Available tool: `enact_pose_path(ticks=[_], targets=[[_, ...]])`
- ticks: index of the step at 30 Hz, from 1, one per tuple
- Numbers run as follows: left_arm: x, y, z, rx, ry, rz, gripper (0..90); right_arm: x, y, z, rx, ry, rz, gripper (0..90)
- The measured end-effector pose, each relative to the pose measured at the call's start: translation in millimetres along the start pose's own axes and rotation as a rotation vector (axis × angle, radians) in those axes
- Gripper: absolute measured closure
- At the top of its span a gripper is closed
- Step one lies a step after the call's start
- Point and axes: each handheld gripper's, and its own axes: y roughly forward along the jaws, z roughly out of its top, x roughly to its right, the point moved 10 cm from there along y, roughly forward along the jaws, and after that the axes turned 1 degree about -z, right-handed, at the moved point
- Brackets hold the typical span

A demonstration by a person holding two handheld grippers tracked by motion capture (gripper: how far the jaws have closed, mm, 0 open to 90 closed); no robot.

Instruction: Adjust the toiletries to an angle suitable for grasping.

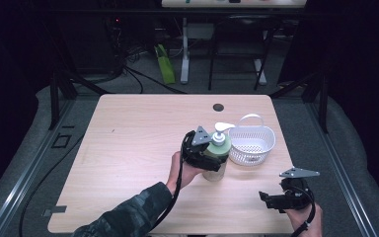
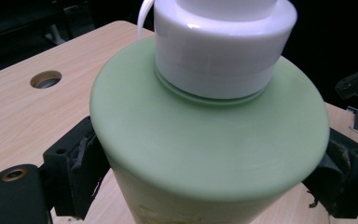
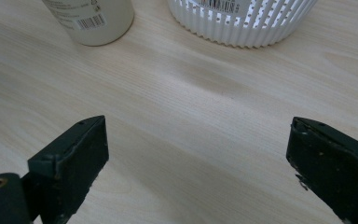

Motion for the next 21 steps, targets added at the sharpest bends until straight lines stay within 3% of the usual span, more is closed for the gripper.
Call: enact_pose_path(ticks=[14,18,21], targets=[[21.9,15.1,6.6,0.009,0.033,-0.051,11.8,-0.7,-0.4,0.9,0.008,-0.007,-0.002,5.9],[23.5,16.4,7.5,0.003,0.033,-0.061,11.6,-0.6,-1.2,1.0,0.011,-0.010,-0.003,5.9],[23.0,15.5,7.4,0.001,0.031,-0.094,11.0,0.0,-1.3,0.7,0.012,-0.007,-0.002,5.9]])
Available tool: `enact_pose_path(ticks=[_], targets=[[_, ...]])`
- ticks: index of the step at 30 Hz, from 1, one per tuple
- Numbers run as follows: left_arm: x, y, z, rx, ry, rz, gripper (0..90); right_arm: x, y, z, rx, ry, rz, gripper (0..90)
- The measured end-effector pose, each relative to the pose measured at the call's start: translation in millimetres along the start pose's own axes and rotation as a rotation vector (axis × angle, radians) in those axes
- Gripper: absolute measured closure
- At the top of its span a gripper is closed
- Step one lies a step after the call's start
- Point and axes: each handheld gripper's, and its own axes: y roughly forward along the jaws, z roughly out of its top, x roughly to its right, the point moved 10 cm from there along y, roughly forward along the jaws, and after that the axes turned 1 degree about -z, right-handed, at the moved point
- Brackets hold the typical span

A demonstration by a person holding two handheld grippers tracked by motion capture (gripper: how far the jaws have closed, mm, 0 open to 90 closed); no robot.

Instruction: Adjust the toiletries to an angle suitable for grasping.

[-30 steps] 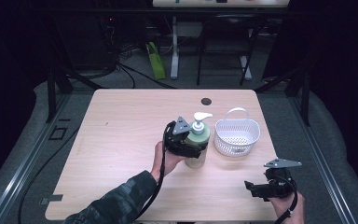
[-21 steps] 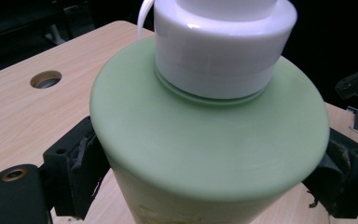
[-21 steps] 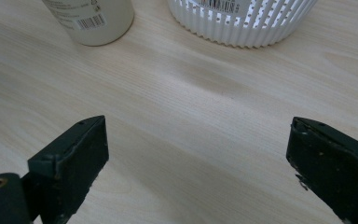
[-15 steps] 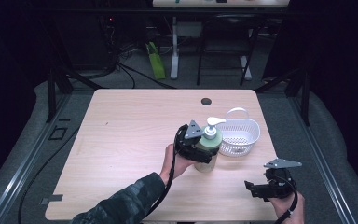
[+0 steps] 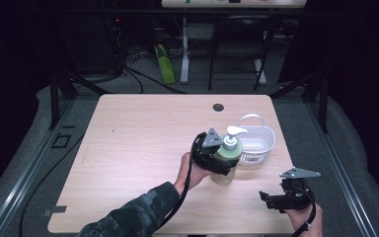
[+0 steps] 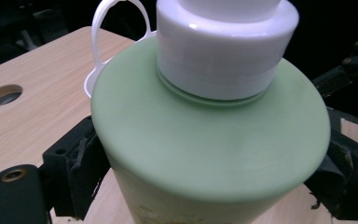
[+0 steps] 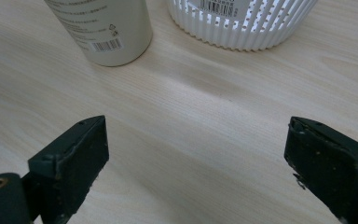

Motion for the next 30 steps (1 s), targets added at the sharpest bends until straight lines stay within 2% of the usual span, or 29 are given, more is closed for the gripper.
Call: enact_pose_path(ticks=[3,8,9,12,13,14,19,22,25,26,27,30], targets=[[0.2,-1.2,0.1,0.006,-0.008,-0.005,9.6,0.4,-0.4,-0.2,0.001,0.003,0.001,5.9],[-2.3,-8.1,-0.3,-0.007,0.002,0.002,4.5,0.2,-0.5,0.0,0.001,-0.001,-0.001,5.9],[-3.9,-13.2,-2.4,-0.025,-0.001,-0.009,3.7,0.1,-0.5,0.0,0.001,-0.005,-0.001,5.9],[-7.8,-20.4,-7.0,-0.045,-0.003,-0.006,0.8,-0.2,-0.6,0.2,0.002,-0.006,-0.002,5.9],[-12.6,-28.4,-12.2,-0.057,-0.010,-0.004,0.0,-0.3,-0.4,0.1,0.001,-0.005,-0.001,5.9],[-12.6,-28.4,-12.2,-0.057,-0.010,-0.004,0.0,-0.3,-0.4,0.1,0.001,-0.005,-0.001,5.9],[-30.7,-54.5,-30.7,-0.074,-0.029,0.030,0.0,-0.4,-0.5,0.8,0.005,0.001,-0.003,5.3],[-36.5,-62.7,-36.9,-0.079,-0.031,0.042,0.0,0.0,-0.6,1.0,0.006,0.000,-0.002,5.1],[-51.8,-81.0,-53.0,-0.098,-0.057,0.077,0.0,-0.4,0.2,1.0,0.005,0.001,-0.002,4.9],[-51.8,-81.0,-53.0,-0.098,-0.057,0.077,0.0,-0.4,0.0,1.0,0.006,-0.001,-0.003,4.9],[-59.4,-90.0,-61.3,-0.106,-0.073,0.090,0.0,-0.2,-0.6,1.0,0.008,-0.002,-0.006,4.9],[-65.7,-99.6,-69.4,-0.119,-0.085,0.096,0.0,0.4,-1.2,-0.1,0.008,0.004,-0.005,4.8]])
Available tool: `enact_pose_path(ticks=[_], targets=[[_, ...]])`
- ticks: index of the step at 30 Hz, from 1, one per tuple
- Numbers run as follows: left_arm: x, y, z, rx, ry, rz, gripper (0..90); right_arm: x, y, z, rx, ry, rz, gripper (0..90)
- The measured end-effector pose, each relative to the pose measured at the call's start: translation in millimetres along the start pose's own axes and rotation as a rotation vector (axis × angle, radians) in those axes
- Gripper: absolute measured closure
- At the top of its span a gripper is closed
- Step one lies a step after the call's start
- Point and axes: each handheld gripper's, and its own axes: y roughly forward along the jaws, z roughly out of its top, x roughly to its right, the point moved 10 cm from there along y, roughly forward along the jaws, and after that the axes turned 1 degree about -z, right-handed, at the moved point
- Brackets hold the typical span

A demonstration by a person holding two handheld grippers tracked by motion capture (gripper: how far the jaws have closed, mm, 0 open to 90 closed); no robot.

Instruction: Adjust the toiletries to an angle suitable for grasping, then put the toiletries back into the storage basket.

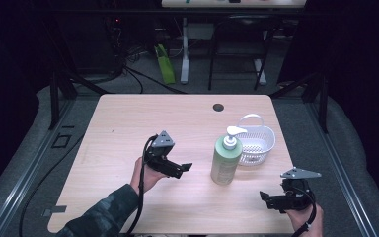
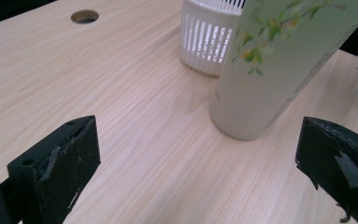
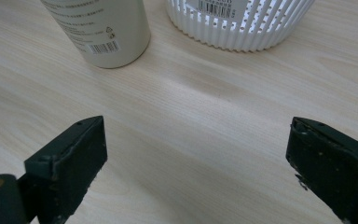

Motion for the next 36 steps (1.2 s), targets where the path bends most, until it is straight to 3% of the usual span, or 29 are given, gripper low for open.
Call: enact_pose_path(ticks=[7,9,10,12,13,14,15,16,18,21,26,36], targets=[[-12.8,-17.1,-7.4,-0.009,-0.016,0.027,0.0,1.4,-1.8,-0.6,0.003,-0.002,-0.014,4.1],[-21.7,-27.7,-16.8,-0.050,0.020,0.081,0.0,1.6,-3.6,-0.5,0.006,0.001,-0.020,3.9],[-21.7,-27.7,-16.8,-0.050,0.020,0.081,0.0,1.6,-3.6,-0.5,0.006,0.001,-0.020,3.9],[-28.3,-35.4,-24.8,-0.069,0.005,0.096,0.0,1.5,-4.4,0.2,0.014,0.000,-0.020,3.6],[-38.0,-43.0,-30.7,-0.063,-0.010,0.129,0.0,1.0,-4.2,-0.2,0.014,0.004,-0.019,3.1],[-38.0,-43.0,-30.7,-0.063,-0.010,0.129,0.0,1.0,-4.2,-0.2,0.014,0.004,-0.019,3.1],[-51.0,-53.2,-39.4,-0.066,-0.040,0.165,0.0,0.9,-4.1,-0.1,0.015,0.004,-0.019,3.0],[-55.9,-57.7,-43.5,-0.068,-0.055,0.177,0.0,0.8,-4.4,1.3,0.022,0.000,-0.024,2.7],[-60.4,-61.7,-48.1,-0.074,-0.062,0.190,0.0,0.1,-4.2,1.8,0.025,-0.002,-0.021,2.6],[-77.1,-70.6,-65.4,-0.125,-0.080,0.242,0.0,-4.1,-3.7,3.4,0.029,-0.011,-0.011,1.5],[-88.5,-75.8,-76.8,-0.146,-0.122,0.263,0.0,-6.3,-8.2,10.1,0.059,-0.010,-0.004,0.5],[-92.8,-83.0,-85.4,-0.144,-0.168,0.263,0.0,-15.2,-7.7,21.9,0.079,-0.014,0.024,0.0]])
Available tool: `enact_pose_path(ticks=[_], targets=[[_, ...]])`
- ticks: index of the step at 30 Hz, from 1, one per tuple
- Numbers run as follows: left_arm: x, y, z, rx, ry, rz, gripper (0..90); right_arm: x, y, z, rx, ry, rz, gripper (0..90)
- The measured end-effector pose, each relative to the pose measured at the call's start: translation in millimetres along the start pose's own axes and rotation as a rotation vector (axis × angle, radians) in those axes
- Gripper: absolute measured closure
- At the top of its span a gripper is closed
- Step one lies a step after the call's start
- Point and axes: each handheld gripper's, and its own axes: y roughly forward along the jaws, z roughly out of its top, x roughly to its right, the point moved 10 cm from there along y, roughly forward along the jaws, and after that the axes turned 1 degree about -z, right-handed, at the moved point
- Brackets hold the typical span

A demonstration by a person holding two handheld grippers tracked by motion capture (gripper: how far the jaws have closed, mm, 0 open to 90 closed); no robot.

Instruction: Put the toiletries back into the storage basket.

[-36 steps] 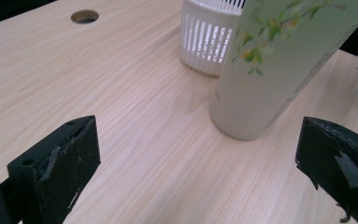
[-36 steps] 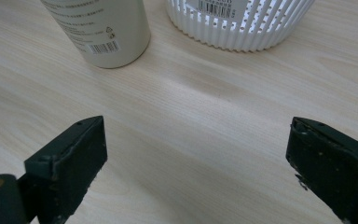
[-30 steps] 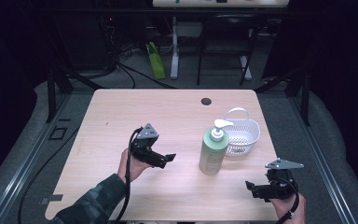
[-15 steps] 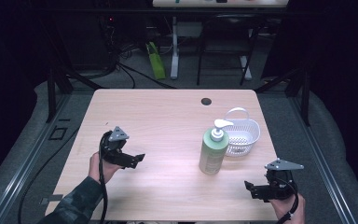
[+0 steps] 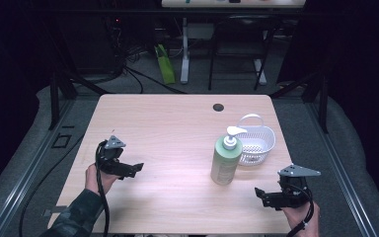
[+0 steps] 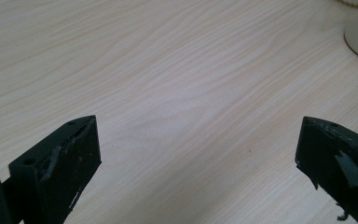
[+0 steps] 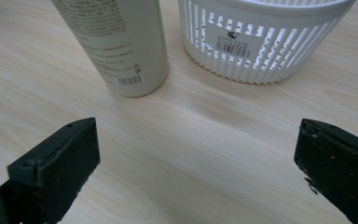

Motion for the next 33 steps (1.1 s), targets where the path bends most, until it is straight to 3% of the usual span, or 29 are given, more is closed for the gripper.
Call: enact_pose_path(ticks=[6,9,18,26,28,33], targets=[[8.0,-0.2,3.6,0.015,0.015,-0.009,0.0,-5.8,-3.0,8.5,0.036,-0.007,0.003,0.0],[11.1,1.2,5.3,0.011,0.027,-0.016,0.0,-12.0,-5.7,15.5,0.069,-0.002,0.029,0.0],[7.8,1.6,2.8,0.004,0.012,-0.020,0.0,-18.8,-5.3,33.6,0.117,-0.033,0.015,0.0],[8.9,2.5,2.6,0.000,0.002,-0.034,0.0,-26.5,-4.3,50.4,0.158,-0.043,0.038,0.0],[10.3,2.3,3.2,0.004,0.004,-0.035,0.0,-28.7,-3.3,55.6,0.170,-0.054,0.020,0.0],[11.4,3.4,2.2,-0.003,0.007,-0.046,0.0,-40.1,-3.2,68.1,0.194,-0.078,0.045,0.0]])
